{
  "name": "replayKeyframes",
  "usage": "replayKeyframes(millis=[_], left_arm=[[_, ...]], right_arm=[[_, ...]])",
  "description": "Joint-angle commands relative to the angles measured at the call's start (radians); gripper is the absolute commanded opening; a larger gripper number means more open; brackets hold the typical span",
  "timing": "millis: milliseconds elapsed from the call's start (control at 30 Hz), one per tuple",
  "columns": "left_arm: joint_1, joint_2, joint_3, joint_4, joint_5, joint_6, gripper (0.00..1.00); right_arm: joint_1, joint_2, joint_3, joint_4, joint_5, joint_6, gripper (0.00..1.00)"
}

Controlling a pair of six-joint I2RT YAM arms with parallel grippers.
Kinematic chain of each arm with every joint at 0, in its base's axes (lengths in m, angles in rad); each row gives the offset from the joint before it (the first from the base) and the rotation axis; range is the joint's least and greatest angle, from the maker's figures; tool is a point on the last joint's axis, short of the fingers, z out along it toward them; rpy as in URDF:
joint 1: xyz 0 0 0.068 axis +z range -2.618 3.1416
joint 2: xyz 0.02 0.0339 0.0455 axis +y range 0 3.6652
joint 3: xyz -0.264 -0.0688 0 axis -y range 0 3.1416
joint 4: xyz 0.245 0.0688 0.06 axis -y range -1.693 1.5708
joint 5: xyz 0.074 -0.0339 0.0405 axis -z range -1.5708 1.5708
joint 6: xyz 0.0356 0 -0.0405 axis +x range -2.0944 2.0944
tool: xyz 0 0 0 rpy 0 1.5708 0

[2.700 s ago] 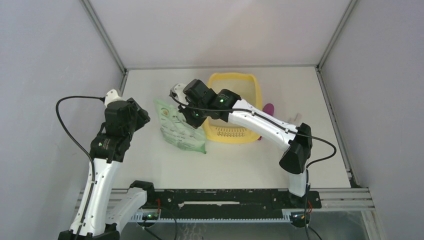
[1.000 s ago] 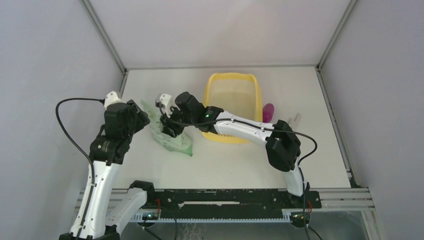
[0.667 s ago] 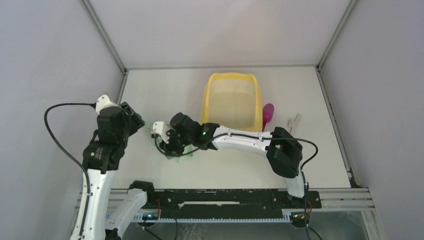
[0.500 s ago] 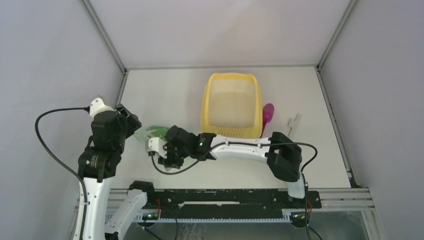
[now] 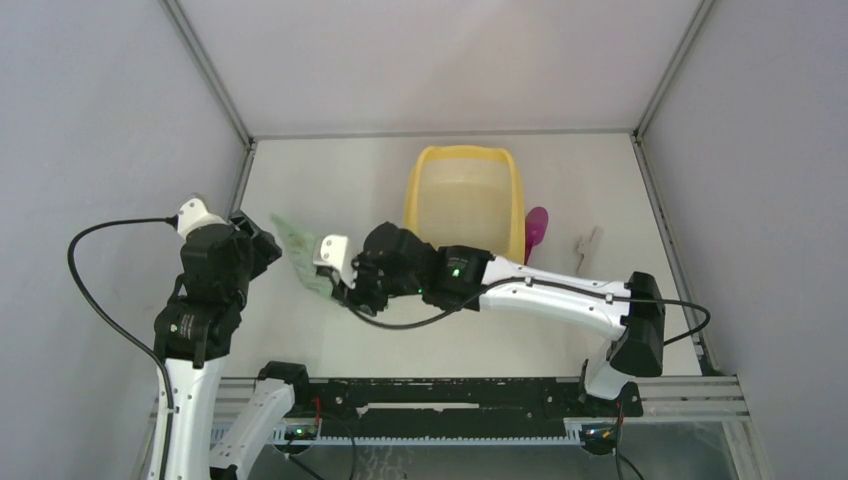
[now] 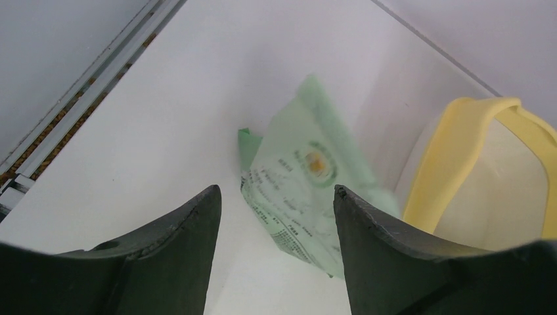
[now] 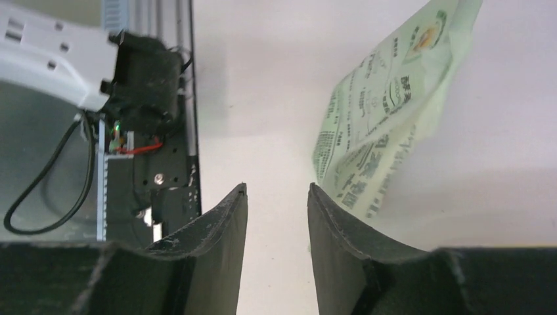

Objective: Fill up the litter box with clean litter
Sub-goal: Open the cat litter bag at the center of the board.

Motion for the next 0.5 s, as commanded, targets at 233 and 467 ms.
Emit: replayKeyframes(millis=[233,467], left_arm=[[0.007,0.01,0.028,0.035,0.011,0.003,0.68],[0.008,0.008,0.027,0.039,0.018,0.006,0.68]], right_arm=[[-0.155,0.07,0.221,-0.187,0.042,0.24,0.49],[-0.256,0.082,0.223,-0.151,-0.019,0.339,0.51]])
